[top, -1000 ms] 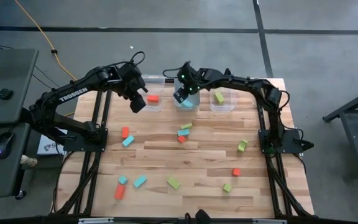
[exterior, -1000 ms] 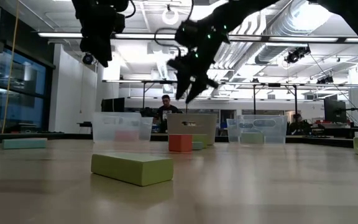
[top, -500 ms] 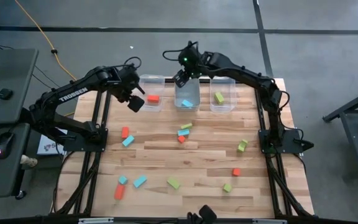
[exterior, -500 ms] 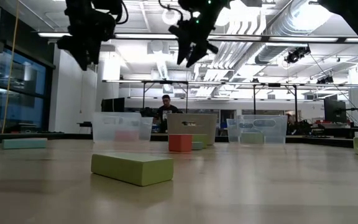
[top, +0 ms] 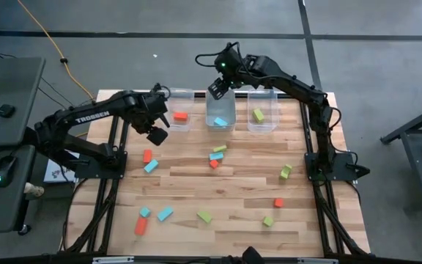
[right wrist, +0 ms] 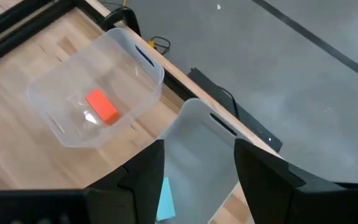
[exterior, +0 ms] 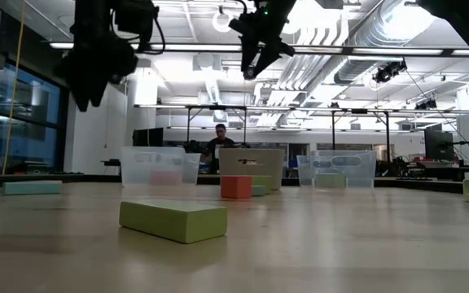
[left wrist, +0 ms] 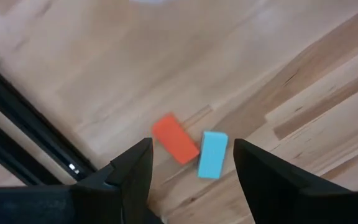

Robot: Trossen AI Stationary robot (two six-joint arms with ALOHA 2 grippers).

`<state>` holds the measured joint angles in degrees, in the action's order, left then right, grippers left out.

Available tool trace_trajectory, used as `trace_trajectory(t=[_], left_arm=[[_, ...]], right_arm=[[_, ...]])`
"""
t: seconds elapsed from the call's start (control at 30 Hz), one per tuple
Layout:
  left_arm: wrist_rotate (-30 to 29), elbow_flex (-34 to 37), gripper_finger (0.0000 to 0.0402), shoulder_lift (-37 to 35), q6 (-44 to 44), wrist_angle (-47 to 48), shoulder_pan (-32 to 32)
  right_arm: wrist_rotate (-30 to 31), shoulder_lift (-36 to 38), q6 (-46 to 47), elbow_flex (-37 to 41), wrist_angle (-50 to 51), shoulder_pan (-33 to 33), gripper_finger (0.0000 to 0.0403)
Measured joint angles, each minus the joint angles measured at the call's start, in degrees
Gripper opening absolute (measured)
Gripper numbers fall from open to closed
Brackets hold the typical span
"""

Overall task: Sort & place blocks by color
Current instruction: Put the orange block into the left transparent bin

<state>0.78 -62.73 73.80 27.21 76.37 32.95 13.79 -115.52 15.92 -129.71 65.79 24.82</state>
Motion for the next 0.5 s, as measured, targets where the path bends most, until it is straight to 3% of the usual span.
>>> trace_trajectory(t=[0.5], left_arm=[[0.0, 11.6, 0.02, 0.0, 17.1, -5.2, -5.0]], right_arm=[[-0.8, 0.0, -0.3, 0.0, 4.4, -0.7, 0.0185]])
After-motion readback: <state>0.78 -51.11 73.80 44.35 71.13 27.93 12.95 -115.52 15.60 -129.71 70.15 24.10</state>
